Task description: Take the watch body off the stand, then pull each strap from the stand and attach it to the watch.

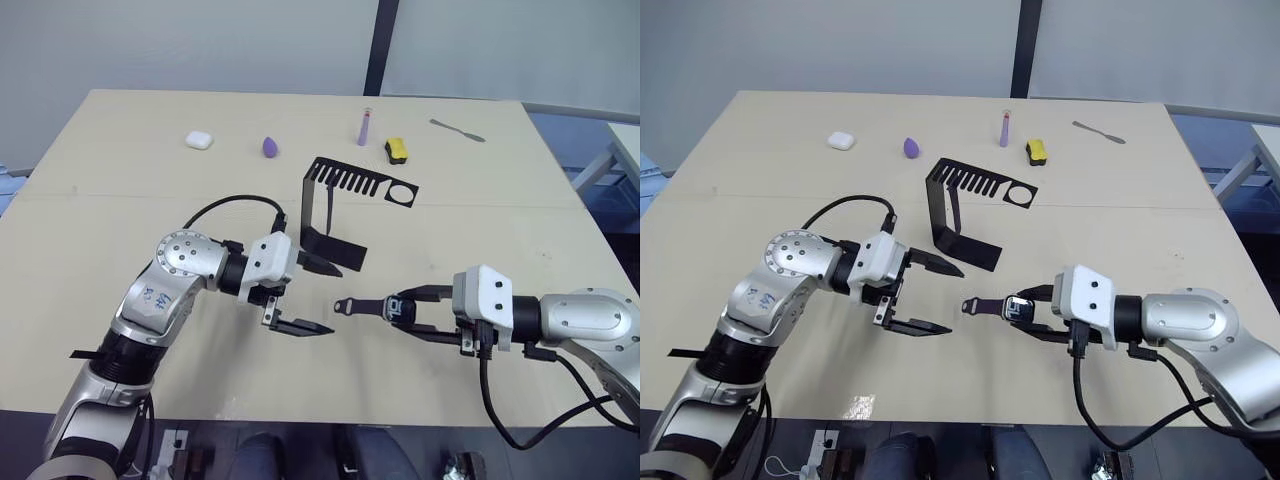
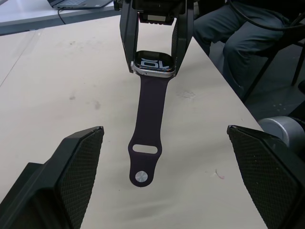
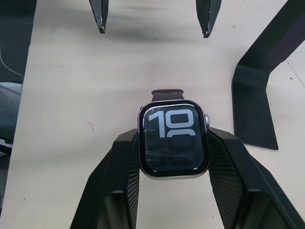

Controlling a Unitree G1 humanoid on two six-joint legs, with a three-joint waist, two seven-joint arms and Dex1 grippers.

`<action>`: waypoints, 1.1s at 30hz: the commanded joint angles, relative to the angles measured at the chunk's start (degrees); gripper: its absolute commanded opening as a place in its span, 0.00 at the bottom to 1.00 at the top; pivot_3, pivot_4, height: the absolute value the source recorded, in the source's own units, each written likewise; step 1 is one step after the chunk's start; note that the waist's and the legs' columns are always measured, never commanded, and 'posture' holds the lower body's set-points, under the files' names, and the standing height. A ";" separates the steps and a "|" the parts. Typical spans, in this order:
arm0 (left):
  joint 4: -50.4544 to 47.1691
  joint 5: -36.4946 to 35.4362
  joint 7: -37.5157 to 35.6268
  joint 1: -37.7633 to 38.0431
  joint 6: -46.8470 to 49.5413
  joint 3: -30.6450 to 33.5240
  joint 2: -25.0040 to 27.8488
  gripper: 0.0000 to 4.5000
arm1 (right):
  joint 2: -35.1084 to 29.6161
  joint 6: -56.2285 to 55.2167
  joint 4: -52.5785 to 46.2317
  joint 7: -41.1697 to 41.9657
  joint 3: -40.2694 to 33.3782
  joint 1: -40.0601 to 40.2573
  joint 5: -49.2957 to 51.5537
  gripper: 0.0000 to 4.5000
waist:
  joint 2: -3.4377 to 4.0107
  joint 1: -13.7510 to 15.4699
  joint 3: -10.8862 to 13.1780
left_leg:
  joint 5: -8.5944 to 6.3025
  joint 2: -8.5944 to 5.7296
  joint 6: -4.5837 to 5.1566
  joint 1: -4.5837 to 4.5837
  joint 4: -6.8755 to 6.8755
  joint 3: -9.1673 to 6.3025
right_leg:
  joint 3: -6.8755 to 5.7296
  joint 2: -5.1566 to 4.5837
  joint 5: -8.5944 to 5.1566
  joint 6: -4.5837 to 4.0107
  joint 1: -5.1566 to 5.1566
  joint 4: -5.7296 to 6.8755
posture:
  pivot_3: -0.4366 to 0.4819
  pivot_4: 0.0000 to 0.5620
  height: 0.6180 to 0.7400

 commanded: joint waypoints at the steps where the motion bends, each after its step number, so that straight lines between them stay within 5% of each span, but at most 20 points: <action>1: 0.10 -0.40 0.02 -0.80 -0.79 0.85 0.00 0.99 | 1.30 -0.24 -0.43 1.50 -1.16 -1.59 0.04 0.34 | 0.00 -0.06 0.00 | 0.00 0.00 0.00 0.00 0.00 0.00 | 0.00 0.00 0.00 0.00 0.00 0.00 | 0.48 0.27 1.00; 13: 3.49 -2.08 -8.66 5.93 -2.94 6.68 12.93 0.99 | 13.22 2.36 7.81 3.72 18.11 -12.62 -10.80 0.34 | 0.01 -0.23 0.01 | -0.02 0.01 0.02 0.05 0.07 0.01 | 0.00 -0.02 -0.04 -0.08 -0.04 0.12 | 0.48 0.27 1.00; 23: 1.71 -0.04 -7.35 10.69 -6.41 6.68 14.74 0.99 | 16.21 3.37 11.79 4.47 21.91 -14.58 -17.25 0.34 | 0.01 -0.09 0.01 | -0.09 -0.02 0.15 -0.06 0.20 0.02 | -0.02 -0.12 -0.05 -0.10 -0.12 0.24 | 0.48 0.27 1.00; 29: 1.22 -0.15 -5.38 11.06 -6.20 6.74 13.42 1.00 | 14.46 3.84 9.97 5.60 19.81 -13.65 -17.48 0.97 | 0.01 -0.09 0.01 | -0.09 -0.02 0.14 -0.06 0.19 0.03 | -0.03 -0.12 -0.05 -0.10 -0.12 0.26 | 0.48 0.27 1.00; 33: 2.41 -4.01 -0.63 10.95 0.28 11.33 12.29 1.00 | 9.59 6.86 3.92 6.87 6.55 -6.48 -9.05 0.99 | 0.02 0.12 0.02 | -0.09 -0.03 0.15 -0.09 0.19 0.01 | -0.03 -0.12 -0.05 -0.10 -0.13 0.26 | 0.48 0.27 1.00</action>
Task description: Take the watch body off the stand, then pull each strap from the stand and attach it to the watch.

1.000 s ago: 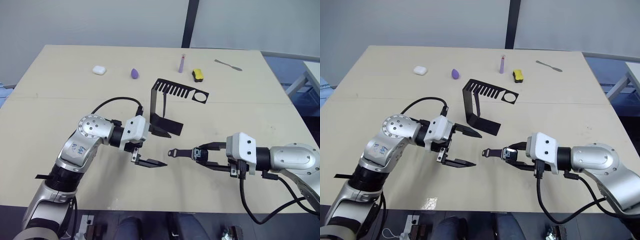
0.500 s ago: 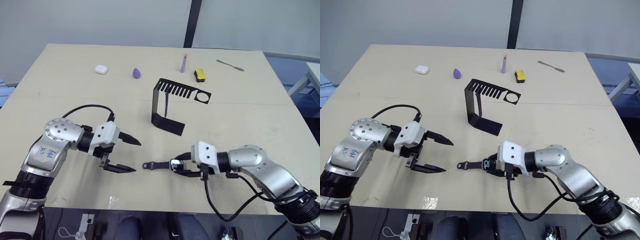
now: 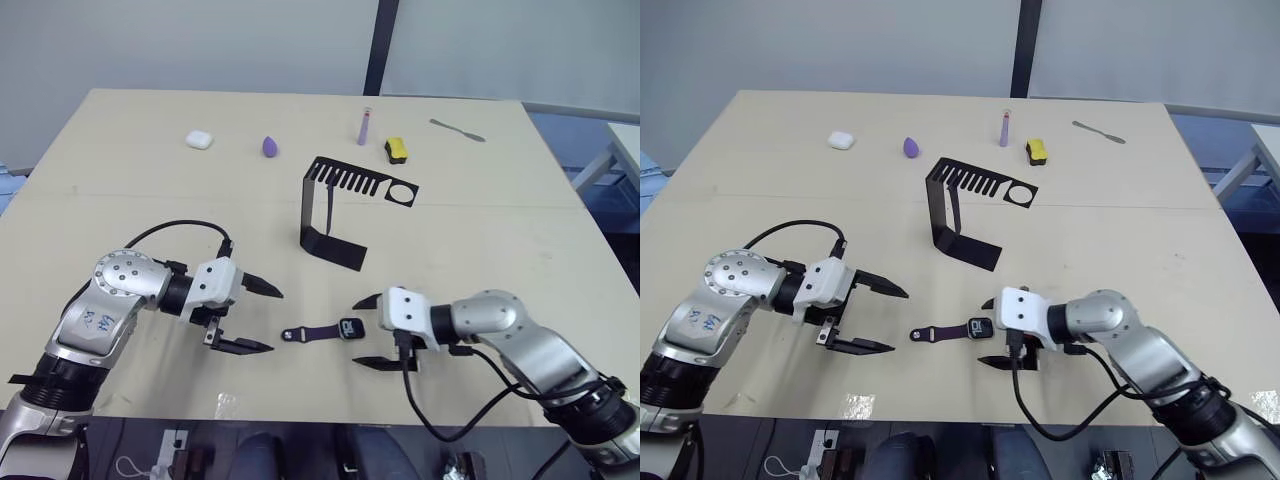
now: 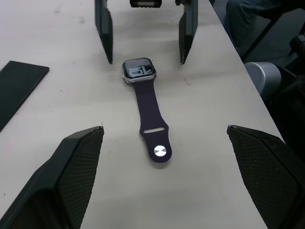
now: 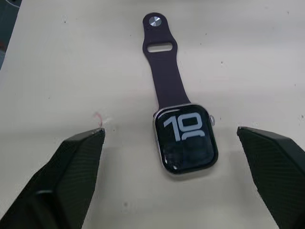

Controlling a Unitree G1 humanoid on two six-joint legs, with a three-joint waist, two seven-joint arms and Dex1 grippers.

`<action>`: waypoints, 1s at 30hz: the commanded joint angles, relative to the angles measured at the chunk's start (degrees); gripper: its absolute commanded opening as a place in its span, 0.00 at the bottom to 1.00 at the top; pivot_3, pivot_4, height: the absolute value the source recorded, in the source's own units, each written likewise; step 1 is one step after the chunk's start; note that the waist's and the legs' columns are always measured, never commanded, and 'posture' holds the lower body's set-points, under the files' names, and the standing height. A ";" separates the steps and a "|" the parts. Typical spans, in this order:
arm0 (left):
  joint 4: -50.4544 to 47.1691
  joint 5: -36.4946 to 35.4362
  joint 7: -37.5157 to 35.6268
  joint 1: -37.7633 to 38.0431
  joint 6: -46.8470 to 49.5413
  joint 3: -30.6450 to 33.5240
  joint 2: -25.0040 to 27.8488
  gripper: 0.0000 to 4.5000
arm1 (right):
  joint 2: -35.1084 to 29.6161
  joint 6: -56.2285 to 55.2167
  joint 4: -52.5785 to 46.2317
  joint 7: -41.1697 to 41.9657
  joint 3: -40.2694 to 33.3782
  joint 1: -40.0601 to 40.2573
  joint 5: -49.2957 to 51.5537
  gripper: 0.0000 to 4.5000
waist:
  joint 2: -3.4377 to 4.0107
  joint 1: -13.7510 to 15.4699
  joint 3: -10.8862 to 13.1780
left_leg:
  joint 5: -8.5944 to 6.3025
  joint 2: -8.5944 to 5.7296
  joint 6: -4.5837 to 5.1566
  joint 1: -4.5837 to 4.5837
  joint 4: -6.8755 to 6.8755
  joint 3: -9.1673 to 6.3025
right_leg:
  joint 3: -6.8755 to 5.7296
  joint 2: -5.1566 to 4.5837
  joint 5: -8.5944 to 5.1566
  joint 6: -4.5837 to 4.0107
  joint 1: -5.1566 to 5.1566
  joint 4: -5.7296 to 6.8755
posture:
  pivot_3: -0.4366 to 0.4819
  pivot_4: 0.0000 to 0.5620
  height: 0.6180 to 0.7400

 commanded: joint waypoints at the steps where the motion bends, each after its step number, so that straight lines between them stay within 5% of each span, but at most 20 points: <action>1: -0.46 -4.67 3.62 0.98 5.68 6.19 0.31 1.00 | -3.77 2.58 -6.65 1.79 -14.64 6.27 8.90 0.99 | -0.01 0.18 0.00 | 0.00 0.00 0.00 -0.02 0.01 -0.03 | -0.02 0.00 0.00 0.00 0.00 0.00 | 0.48 0.27 1.00; 9: -0.44 -10.14 5.65 9.63 13.69 18.74 6.02 1.00 | -4.28 8.69 -8.12 1.91 -46.78 27.46 20.20 0.99 | -0.03 -0.07 -0.02 | 0.00 0.01 -0.02 0.11 -0.08 -0.11 | -0.03 0.05 0.00 0.01 0.17 -0.06 | 0.48 0.27 1.00; 13: -0.28 -11.54 4.13 12.35 15.34 22.41 8.61 1.00 | -2.80 9.98 -9.52 0.34 -51.89 31.91 22.62 0.99 | -0.04 -0.16 -0.02 | 0.00 0.01 -0.03 0.20 -0.10 -0.14 | -0.03 0.05 0.00 0.01 0.27 -0.11 | 0.48 0.27 1.00; 19: -2.42 -14.05 8.56 8.82 17.23 21.47 4.58 1.00 | 1.37 11.82 -10.81 -7.36 -44.74 25.51 24.40 0.99 | -0.05 -0.14 -0.03 | -0.01 0.00 -0.04 0.22 -0.12 -0.14 | -0.03 0.05 0.00 0.01 0.28 -0.14 | 0.48 0.27 1.00; 26: -11.28 -15.47 26.22 7.43 19.08 20.71 -10.18 1.00 | 12.12 11.43 -4.00 -17.68 -24.50 9.12 16.08 0.99 | -0.06 -0.34 -0.04 | -0.01 0.00 -0.07 0.16 -0.08 -0.12 | -0.01 0.09 0.01 0.03 0.22 -0.10 | 0.48 0.27 1.00; 30: -15.94 -15.31 32.35 9.48 19.02 20.34 -14.78 1.00 | 18.38 9.66 5.34 -21.09 -15.70 0.63 9.42 0.69 | -0.05 -0.31 -0.04 | 0.01 -0.01 -0.11 0.12 -0.03 -0.11 | 0.01 0.09 0.01 0.02 0.13 0.01 | 0.48 0.27 1.00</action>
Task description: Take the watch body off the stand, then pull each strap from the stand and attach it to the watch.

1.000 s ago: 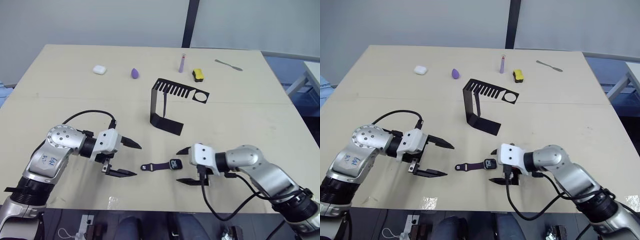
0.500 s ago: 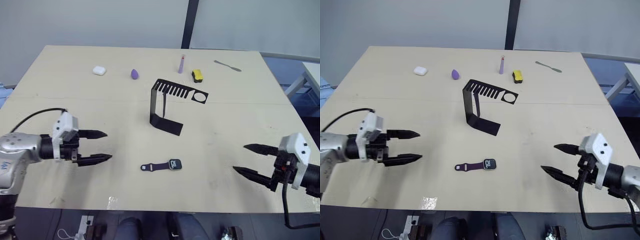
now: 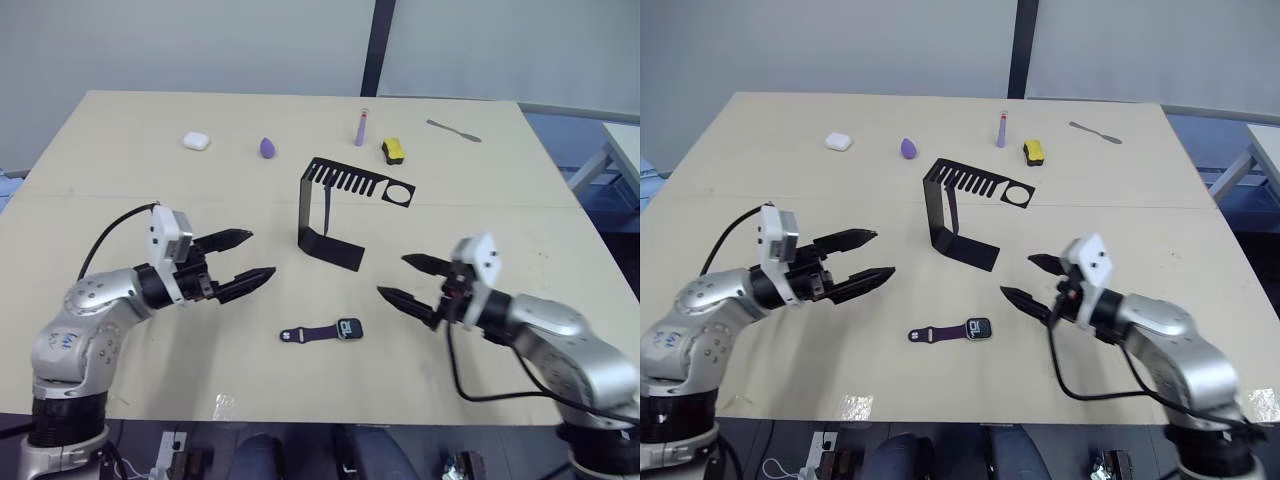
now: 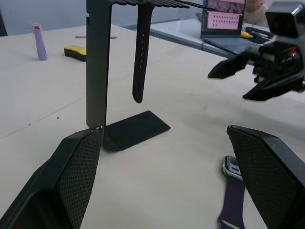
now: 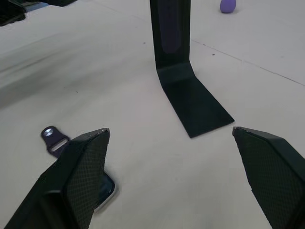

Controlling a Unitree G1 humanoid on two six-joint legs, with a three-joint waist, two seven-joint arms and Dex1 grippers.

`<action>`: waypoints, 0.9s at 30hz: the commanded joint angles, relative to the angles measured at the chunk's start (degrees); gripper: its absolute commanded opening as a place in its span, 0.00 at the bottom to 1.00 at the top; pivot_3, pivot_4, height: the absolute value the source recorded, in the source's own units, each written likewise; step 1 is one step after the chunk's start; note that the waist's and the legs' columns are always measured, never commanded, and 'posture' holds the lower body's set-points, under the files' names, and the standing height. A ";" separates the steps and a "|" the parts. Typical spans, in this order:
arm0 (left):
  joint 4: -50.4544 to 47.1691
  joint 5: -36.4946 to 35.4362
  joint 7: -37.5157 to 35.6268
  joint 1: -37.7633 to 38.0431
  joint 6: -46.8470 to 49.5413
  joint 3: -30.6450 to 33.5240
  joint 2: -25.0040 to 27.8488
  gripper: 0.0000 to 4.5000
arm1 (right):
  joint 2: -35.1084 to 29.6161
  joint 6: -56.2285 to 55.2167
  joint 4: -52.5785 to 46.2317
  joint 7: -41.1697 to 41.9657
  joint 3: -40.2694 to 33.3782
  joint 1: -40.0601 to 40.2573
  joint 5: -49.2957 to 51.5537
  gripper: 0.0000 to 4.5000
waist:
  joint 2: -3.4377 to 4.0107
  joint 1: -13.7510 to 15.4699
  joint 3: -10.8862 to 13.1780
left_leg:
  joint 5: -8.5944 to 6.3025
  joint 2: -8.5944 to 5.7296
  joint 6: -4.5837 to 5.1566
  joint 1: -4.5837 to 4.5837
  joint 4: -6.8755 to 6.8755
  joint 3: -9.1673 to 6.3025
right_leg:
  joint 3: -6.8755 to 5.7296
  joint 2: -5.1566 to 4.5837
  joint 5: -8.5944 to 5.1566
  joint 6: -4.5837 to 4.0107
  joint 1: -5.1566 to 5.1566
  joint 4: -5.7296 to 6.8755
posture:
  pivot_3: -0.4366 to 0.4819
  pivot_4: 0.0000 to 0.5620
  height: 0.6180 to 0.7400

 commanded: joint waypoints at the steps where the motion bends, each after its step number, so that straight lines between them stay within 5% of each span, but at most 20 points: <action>1: -5.01 -1.30 5.06 0.94 -0.12 0.95 -2.00 1.00 | 3.99 -2.38 6.15 -3.25 4.86 -5.48 -4.70 0.58 | 0.00 0.05 0.00 | 0.01 0.00 -0.01 0.00 0.01 0.00 | 0.00 0.00 0.00 0.00 0.00 0.00 | 0.48 0.27 1.00; 6: -8.23 -0.25 9.33 2.27 -0.94 -0.96 -4.82 1.00 | 10.88 -5.19 17.79 -5.67 9.65 -13.67 -10.30 0.01 | 0.00 0.00 0.00 | 0.01 0.00 -0.02 0.00 0.04 0.00 | 0.00 0.00 0.00 0.00 -0.02 0.08 | 0.48 0.27 1.00; 20: -13.67 11.13 24.06 3.06 -6.56 -12.41 -14.30 1.00 | 16.65 -2.70 31.73 -10.87 11.10 -17.94 -17.93 0.01 | 0.02 -0.01 -0.14 | 0.03 -0.01 -0.04 0.08 0.05 0.01 | 0.00 -0.01 0.00 -0.01 0.02 0.16 | 0.48 0.27 1.00; 25: -10.84 15.60 28.96 1.06 -7.68 -15.51 -18.73 0.61 | 16.82 -1.07 30.24 -11.07 11.20 -16.56 -18.13 0.00 | 0.02 0.06 -0.24 | 0.02 -0.01 -0.04 0.09 0.05 0.01 | 0.00 0.00 0.00 -0.01 0.06 0.15 | 0.48 0.27 1.00; 27: -9.45 18.04 30.14 -0.29 -8.52 -17.39 -19.83 0.61 | 16.76 -0.46 29.48 -10.98 11.25 -16.01 -18.20 0.00 | 0.01 0.12 -0.34 | 0.02 -0.02 -0.04 0.09 0.04 0.01 | 0.00 0.00 0.00 0.00 0.07 0.12 | 0.48 0.27 1.00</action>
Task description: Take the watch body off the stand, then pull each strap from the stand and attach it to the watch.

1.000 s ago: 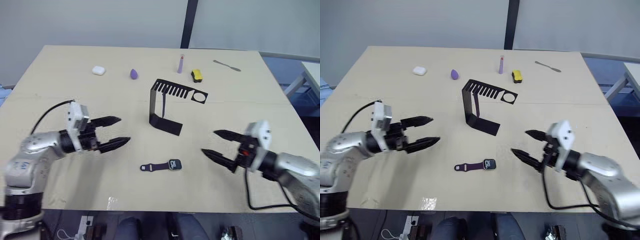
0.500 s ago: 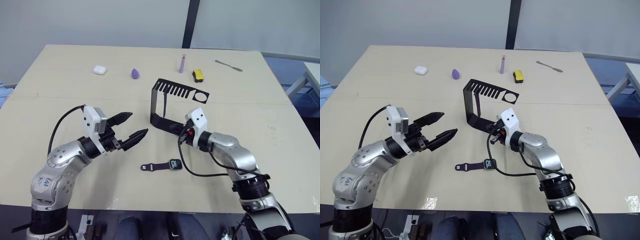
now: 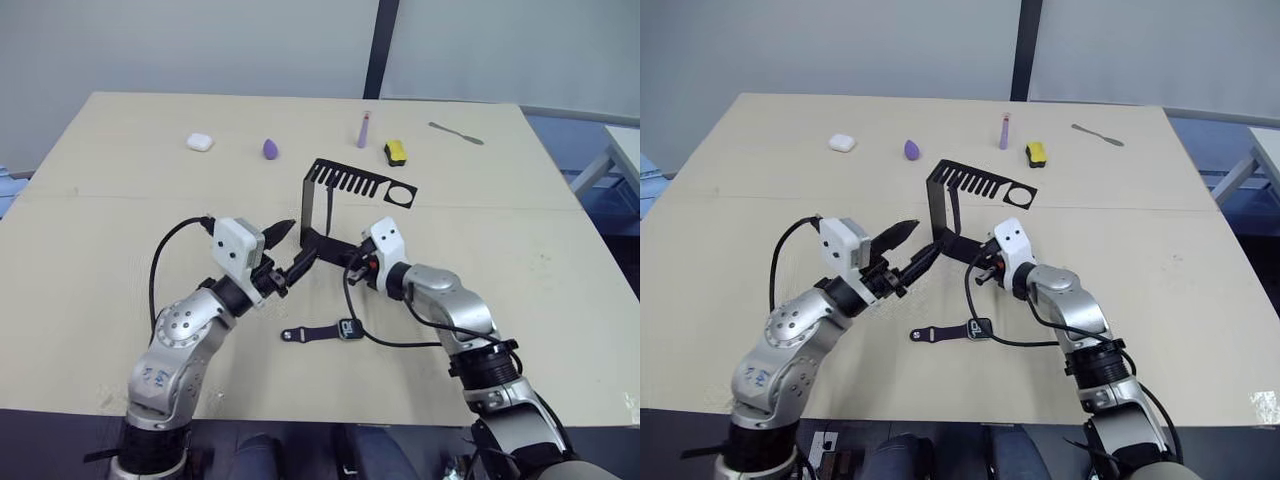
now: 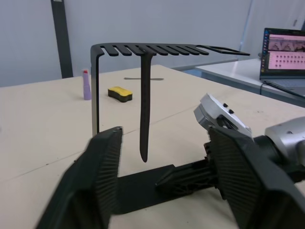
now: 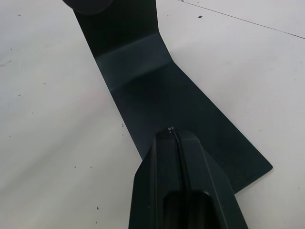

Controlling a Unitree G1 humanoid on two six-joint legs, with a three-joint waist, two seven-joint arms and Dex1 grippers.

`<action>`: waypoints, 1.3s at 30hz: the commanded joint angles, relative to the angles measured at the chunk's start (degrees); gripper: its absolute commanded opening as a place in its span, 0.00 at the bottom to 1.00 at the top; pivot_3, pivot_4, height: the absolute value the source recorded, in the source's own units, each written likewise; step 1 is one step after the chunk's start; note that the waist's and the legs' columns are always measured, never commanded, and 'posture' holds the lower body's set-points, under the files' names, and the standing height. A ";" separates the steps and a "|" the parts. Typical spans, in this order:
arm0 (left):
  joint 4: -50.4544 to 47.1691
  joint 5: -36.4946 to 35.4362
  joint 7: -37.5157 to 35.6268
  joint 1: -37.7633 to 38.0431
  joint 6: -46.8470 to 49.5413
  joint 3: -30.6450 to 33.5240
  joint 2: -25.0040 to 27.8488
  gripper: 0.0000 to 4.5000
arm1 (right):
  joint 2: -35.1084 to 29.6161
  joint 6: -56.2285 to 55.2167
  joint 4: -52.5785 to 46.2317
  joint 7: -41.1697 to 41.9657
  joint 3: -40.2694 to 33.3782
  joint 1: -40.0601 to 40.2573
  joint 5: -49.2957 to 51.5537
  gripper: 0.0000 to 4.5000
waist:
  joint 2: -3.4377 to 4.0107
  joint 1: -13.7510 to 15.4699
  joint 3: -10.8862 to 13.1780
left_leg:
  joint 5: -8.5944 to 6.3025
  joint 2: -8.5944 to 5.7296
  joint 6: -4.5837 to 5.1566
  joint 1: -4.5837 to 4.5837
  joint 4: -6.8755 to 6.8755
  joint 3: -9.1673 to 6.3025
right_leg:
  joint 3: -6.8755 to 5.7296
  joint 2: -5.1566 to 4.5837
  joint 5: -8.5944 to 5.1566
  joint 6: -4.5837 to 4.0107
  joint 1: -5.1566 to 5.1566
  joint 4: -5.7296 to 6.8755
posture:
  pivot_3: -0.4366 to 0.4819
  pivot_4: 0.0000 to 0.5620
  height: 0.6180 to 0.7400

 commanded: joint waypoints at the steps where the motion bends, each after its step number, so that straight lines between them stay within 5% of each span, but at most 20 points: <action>1: 1.48 4.50 2.63 -2.55 -2.52 -3.33 -1.75 0.61 | -0.30 3.20 -0.29 -0.92 0.42 2.33 -0.92 0.00 | -0.01 0.06 -0.05 | 0.00 0.00 0.00 0.01 0.00 0.00 | 0.00 0.00 0.00 0.00 0.02 -0.02 | 0.48 0.27 1.00; 9: 9.66 13.48 7.96 -6.57 -6.83 -7.19 -5.95 0.61 | -0.93 4.51 -0.90 -0.89 -0.06 2.10 -1.58 0.00 | 0.00 0.09 -0.07 | 0.00 0.00 0.00 0.10 -0.04 0.02 | 0.02 0.01 0.00 0.00 0.06 -0.03 | 0.48 0.27 1.00; 20: 22.99 15.99 9.05 -14.16 -10.12 -7.45 -11.62 0.61 | -0.64 4.82 -0.62 -1.23 -0.46 1.49 -2.00 0.00 | 0.00 0.15 -0.07 | 0.00 0.00 0.00 0.27 -0.09 0.15 | 0.09 0.01 0.00 0.00 0.15 -0.03 | 0.48 0.27 1.00; 23: 24.88 15.94 9.18 -15.54 -11.38 -6.71 -12.48 0.43 | -0.71 4.80 -0.64 -1.35 -0.62 1.37 -2.07 0.00 | 0.00 0.15 -0.07 | 0.00 0.01 0.00 0.28 -0.11 0.17 | 0.10 0.01 0.00 0.00 0.15 -0.02 | 0.48 0.27 1.00; 27: 25.04 15.80 9.35 -15.95 -12.69 -6.15 -12.89 0.02 | -0.85 4.91 -0.79 -1.43 -0.96 1.31 -1.99 0.00 | 0.00 0.15 -0.07 | 0.00 0.01 -0.01 0.30 -0.13 0.18 | 0.11 0.01 0.00 0.00 0.15 -0.02 | 0.48 0.27 1.00; 39: 17.47 14.20 6.83 -11.89 -14.36 -4.96 -10.97 0.00 | -1.00 5.02 -1.10 -1.33 -1.13 1.87 -1.98 0.00 | 0.00 0.12 -0.07 | 0.01 0.02 -0.01 0.32 -0.15 0.22 | 0.14 0.01 0.00 0.00 0.15 -0.02 | 0.48 0.27 1.00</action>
